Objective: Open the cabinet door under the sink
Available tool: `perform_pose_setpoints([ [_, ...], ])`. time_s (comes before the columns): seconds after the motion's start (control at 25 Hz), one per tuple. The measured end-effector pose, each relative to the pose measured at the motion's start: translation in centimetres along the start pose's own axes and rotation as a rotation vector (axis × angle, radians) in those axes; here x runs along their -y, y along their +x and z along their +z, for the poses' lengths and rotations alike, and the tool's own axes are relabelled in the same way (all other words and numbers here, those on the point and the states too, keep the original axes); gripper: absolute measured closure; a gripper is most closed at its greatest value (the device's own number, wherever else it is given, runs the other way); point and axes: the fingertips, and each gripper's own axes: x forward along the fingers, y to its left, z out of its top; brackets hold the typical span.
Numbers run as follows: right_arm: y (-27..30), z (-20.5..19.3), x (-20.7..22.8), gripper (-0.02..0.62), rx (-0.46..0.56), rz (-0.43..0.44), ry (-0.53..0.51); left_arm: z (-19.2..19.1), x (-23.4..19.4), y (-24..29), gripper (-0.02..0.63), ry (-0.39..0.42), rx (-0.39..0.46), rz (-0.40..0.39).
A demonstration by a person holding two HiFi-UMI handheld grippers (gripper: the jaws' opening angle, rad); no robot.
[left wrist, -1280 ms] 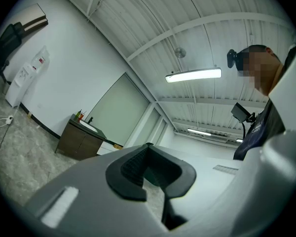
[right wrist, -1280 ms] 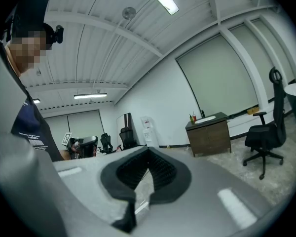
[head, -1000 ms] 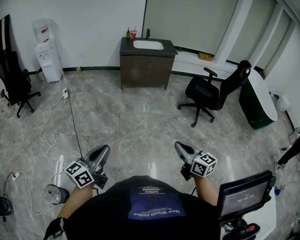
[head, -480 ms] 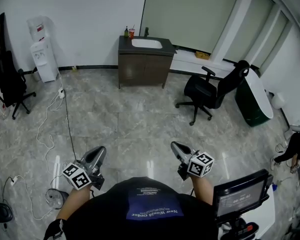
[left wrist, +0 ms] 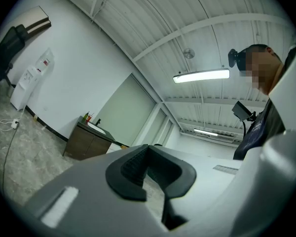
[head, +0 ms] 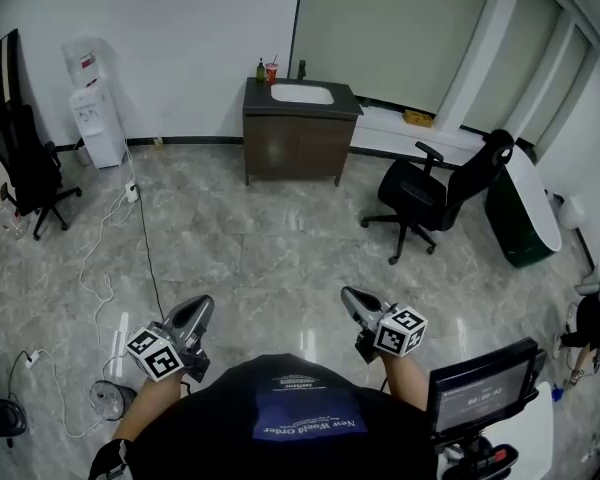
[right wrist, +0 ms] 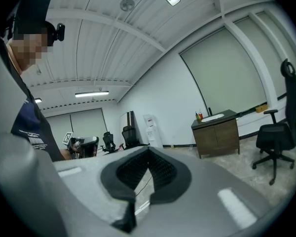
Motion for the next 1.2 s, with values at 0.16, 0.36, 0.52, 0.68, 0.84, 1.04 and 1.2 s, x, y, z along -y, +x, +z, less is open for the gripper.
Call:
perform_pose_setpoints([
  [0.16, 0.7, 2.1, 4.4, 0.594, -0.007, 0.058, -0.029, -0.1, 0.7, 4.1, 0.606, 0.023, 0.035, 0.04],
  [0.36, -0.4, 5.4, 11.0, 0.594, 0.005, 0.089, -0.048, -1.0, 2.6, 10.7, 0.606, 0.026, 0.057, 0.052],
  [0.52, -1.2, 6.4, 15.6, 0.594, -0.001, 0.088, -0.043, -2.3, 3.9, 15.9, 0.606, 0.034, 0.036, 0.023],
  [0.68, -1.3, 6.7, 18.5, 0.594, -0.006, 0.078, -0.027, -2.9, 3.6, 19.4, 0.606, 0.035, -0.005, 0.011],
  [0.84, -0.6, 6.1, 21.2, 0.594, -0.017, 0.051, -0.002, -2.5, 2.1, 21.6, 0.606, 0.019, -0.02, 0.019],
  [1.04, 2.6, 6.3, 22.9, 0.594, -0.039, 0.023, 0.005, -2.0, -2.0, 23.7, 0.606, -0.013, -0.026, 0.003],
  [1.2, 8.1, 7.8, 23.4, 0.594, -0.034, -0.014, -0.016, 0.0, -7.7, 25.5, 0.606, -0.039, -0.029, -0.038],
])
